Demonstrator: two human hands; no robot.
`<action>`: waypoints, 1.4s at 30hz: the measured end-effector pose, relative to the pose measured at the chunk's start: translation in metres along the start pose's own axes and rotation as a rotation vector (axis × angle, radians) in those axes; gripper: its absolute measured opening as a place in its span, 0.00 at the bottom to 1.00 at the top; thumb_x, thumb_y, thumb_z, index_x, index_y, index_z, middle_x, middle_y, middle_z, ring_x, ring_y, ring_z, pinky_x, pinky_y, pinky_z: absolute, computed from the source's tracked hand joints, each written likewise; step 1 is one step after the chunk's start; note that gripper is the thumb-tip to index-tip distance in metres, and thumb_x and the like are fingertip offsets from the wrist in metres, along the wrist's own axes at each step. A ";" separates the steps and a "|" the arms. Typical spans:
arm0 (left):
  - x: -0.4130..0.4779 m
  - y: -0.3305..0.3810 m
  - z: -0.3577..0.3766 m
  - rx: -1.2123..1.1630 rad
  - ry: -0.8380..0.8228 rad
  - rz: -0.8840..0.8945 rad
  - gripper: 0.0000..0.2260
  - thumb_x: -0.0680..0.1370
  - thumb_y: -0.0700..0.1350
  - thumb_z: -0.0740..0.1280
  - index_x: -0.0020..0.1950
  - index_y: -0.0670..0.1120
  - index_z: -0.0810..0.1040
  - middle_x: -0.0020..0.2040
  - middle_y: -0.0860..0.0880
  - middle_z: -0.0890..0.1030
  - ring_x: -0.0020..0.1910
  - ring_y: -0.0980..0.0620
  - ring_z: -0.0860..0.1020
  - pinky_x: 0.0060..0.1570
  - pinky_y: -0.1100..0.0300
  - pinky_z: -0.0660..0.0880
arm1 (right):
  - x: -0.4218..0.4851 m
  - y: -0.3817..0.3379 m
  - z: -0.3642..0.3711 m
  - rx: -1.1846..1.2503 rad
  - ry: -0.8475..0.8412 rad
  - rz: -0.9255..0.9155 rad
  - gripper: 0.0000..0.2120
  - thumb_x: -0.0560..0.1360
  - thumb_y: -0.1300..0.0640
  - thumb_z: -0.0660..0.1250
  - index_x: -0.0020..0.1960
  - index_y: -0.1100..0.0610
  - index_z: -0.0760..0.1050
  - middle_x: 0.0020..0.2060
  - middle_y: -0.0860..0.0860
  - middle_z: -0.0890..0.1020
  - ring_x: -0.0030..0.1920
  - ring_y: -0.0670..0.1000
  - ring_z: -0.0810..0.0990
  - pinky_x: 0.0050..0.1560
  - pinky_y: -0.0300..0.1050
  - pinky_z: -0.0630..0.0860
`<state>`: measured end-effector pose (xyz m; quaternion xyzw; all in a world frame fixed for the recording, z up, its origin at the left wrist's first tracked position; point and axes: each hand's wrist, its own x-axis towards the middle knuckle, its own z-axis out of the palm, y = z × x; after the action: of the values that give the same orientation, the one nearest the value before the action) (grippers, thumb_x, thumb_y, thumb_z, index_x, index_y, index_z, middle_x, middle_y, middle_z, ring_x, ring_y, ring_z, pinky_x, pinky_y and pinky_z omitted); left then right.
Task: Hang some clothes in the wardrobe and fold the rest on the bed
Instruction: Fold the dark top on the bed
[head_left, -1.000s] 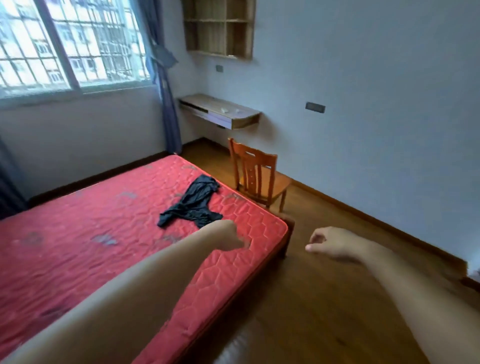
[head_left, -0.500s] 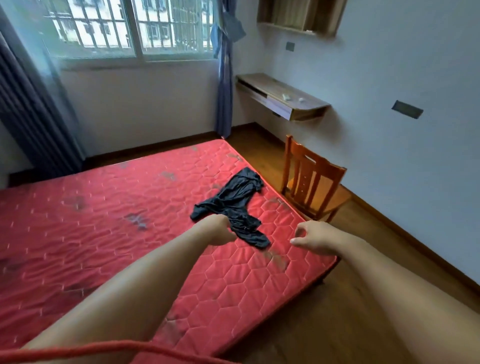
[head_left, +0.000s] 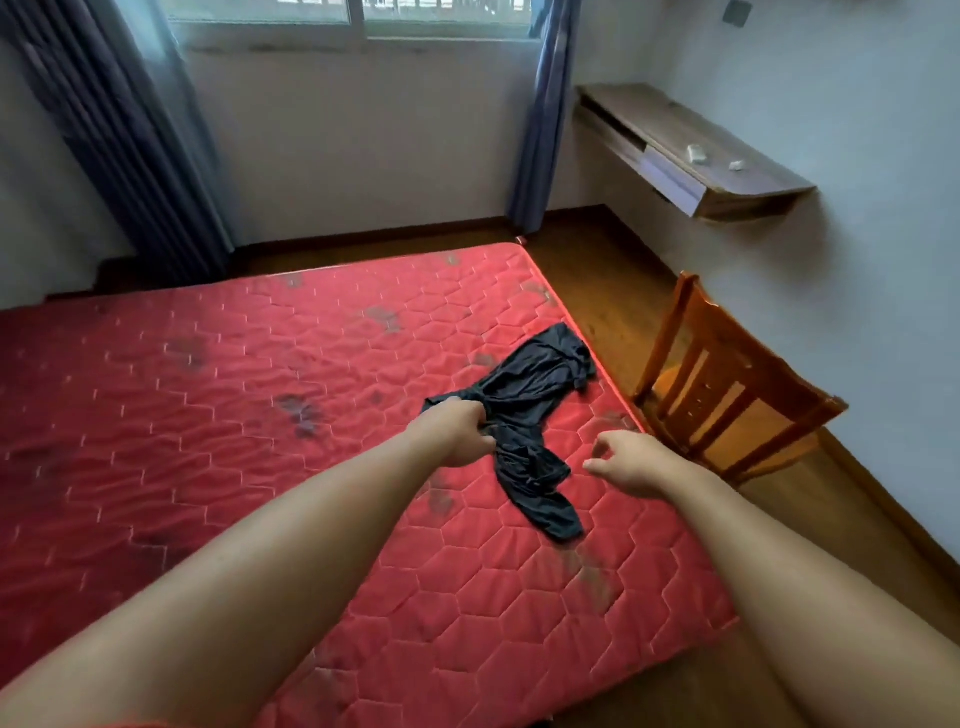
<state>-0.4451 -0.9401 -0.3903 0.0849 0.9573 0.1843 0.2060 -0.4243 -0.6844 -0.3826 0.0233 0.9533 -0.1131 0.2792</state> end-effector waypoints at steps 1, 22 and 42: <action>0.013 -0.001 0.001 -0.012 0.008 -0.018 0.12 0.74 0.53 0.65 0.49 0.46 0.77 0.47 0.46 0.79 0.46 0.44 0.77 0.49 0.48 0.79 | 0.021 0.000 -0.002 -0.018 -0.009 -0.015 0.20 0.79 0.44 0.66 0.64 0.55 0.77 0.61 0.55 0.82 0.60 0.56 0.79 0.59 0.48 0.75; 0.288 -0.092 0.247 -0.046 -0.143 -0.267 0.24 0.78 0.54 0.66 0.73 0.51 0.70 0.69 0.43 0.69 0.67 0.39 0.72 0.64 0.44 0.73 | 0.387 0.069 0.195 -0.202 -0.187 -0.099 0.24 0.80 0.46 0.63 0.74 0.51 0.65 0.68 0.59 0.68 0.69 0.63 0.69 0.68 0.57 0.71; 0.382 -0.088 0.385 -0.014 -0.072 -0.187 0.11 0.77 0.46 0.66 0.58 0.45 0.77 0.59 0.43 0.73 0.62 0.40 0.72 0.54 0.46 0.75 | 0.458 0.107 0.298 0.165 0.077 -0.200 0.08 0.77 0.65 0.56 0.44 0.55 0.71 0.42 0.61 0.79 0.47 0.64 0.77 0.42 0.49 0.63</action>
<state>-0.6325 -0.8074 -0.8895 0.0002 0.9517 0.1680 0.2570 -0.6419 -0.6566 -0.8948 -0.0446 0.9484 -0.2174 0.2267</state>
